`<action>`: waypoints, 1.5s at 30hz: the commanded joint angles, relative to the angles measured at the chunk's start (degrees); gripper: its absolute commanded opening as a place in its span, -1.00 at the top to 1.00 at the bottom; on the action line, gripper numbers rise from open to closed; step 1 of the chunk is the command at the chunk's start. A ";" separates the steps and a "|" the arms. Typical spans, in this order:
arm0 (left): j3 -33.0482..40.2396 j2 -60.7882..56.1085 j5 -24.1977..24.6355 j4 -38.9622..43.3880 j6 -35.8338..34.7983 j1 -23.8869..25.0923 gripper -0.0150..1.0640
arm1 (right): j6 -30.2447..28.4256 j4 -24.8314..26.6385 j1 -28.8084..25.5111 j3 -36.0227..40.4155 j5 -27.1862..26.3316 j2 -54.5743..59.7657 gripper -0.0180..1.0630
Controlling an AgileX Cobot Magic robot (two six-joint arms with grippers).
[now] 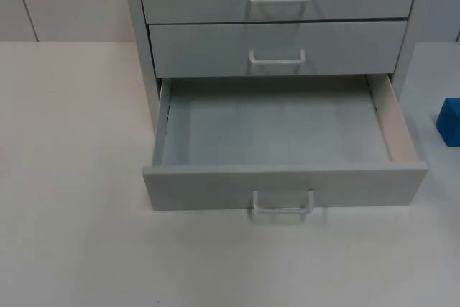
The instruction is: Open the drawer with the left hand, place the block into the drawer with the right hand, then close the drawer with the left hand.
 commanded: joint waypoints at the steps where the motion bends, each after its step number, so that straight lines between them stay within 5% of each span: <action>1: 0.25 -1.85 0.69 4.91 -5.12 -0.85 -0.98 | 0.02 0.18 -0.38 0.17 -0.42 0.08 -0.98; 10: 4.07 -6.48 3.26 5.64 -4.63 -9.09 -0.98 | 0.02 0.18 -0.38 0.17 -1.53 0.08 -0.98; 21: 9.30 -10.44 0.19 2.59 -1.28 -9.24 -0.98 | 0.02 0.04 -0.38 -3.52 -1.12 1.45 -0.98; 34: 9.30 -10.44 0.41 -9.65 13.97 -9.24 -0.98 | -0.55 -2.86 -0.42 -19.59 -2.54 30.98 -0.98; 45: 9.30 -10.44 0.29 -8.46 13.97 -9.24 -0.98 | -3.21 -3.32 -3.01 -37.86 -7.08 54.23 -0.98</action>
